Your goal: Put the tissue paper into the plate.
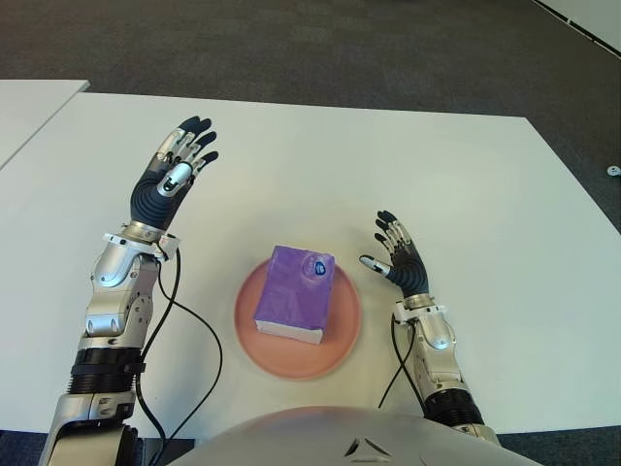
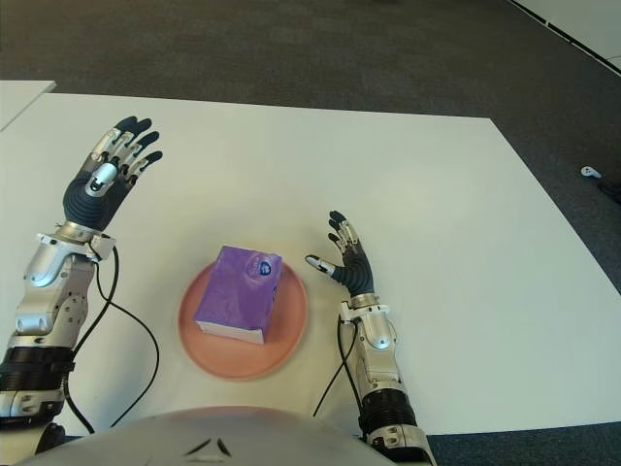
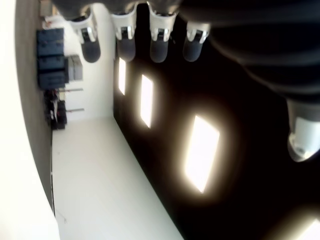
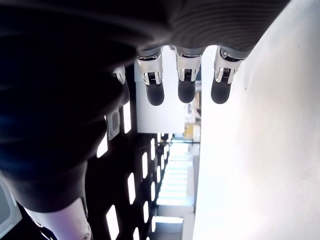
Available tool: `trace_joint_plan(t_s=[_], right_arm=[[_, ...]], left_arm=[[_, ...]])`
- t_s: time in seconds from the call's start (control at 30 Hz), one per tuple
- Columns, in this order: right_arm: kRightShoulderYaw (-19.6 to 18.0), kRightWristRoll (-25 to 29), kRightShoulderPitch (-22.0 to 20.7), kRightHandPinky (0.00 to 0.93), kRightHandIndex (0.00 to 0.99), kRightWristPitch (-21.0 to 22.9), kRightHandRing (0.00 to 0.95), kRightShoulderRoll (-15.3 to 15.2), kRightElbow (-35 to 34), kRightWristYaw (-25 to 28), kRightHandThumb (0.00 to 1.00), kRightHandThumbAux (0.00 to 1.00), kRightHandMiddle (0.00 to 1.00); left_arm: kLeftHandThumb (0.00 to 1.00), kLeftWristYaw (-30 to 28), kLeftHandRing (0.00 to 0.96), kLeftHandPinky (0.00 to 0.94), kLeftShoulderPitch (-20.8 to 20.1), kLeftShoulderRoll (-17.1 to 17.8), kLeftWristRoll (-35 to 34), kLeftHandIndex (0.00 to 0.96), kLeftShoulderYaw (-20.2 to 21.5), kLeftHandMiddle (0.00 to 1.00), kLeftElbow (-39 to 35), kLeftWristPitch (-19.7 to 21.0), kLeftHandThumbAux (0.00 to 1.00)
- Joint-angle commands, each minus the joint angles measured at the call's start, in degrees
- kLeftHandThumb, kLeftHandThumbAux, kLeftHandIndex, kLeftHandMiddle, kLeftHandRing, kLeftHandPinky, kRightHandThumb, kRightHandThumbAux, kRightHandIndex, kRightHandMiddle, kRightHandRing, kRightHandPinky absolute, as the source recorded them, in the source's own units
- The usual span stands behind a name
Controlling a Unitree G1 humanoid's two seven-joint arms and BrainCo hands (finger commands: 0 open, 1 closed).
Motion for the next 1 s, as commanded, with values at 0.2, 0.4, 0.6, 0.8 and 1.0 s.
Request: trace_joint_plan(t_s=[0.2,0.4,0.6,0.8,1.0], right_arm=[[0.17,-0.12,5.76,0.0,0.0,2.08,0.0,0.75,7.7,0.77,0.0,0.808,0.0],[0.02,-0.35,5.83,0.0,0.0,2.79,0.0,0.88,7.35,0.15,0.0,0.812,0.0],[-0.16,-0.23,5.94,0.0,0.0,2.47,0.0,1.04,7.57,0.01,0.0,0.813,0.0],[-0.07,0.06,6.12,0.0,0.0,2.48,0.0,1.19,7.32,0.46,0.001,0.813,0.0],[-0.04,-0.18,6.29,0.0,0.0,2.64,0.0,1.05,6.92,0.48,0.003,0.812,0.0]], left_arm=[[0.0,5.11,0.0,0.0,-0.84,-3.88,8.24,0.0,2.53,0.0,5.16,-3.44,0.474],[0.0,8.23,0.0,0.0,-1.8,-5.34,13.52,0.0,2.63,0.0,10.1,-6.27,0.473],[0.0,9.45,0.0,0.0,-2.25,-6.78,15.32,0.0,2.85,0.0,14.95,-8.02,0.471],[0.0,9.26,0.0,0.0,-1.24,-8.76,17.57,0.0,1.57,0.0,21.19,-11.27,0.466],[0.0,8.69,0.0,0.0,-0.93,-9.1,19.13,0.0,0.77,0.0,25.32,-12.22,0.454]])
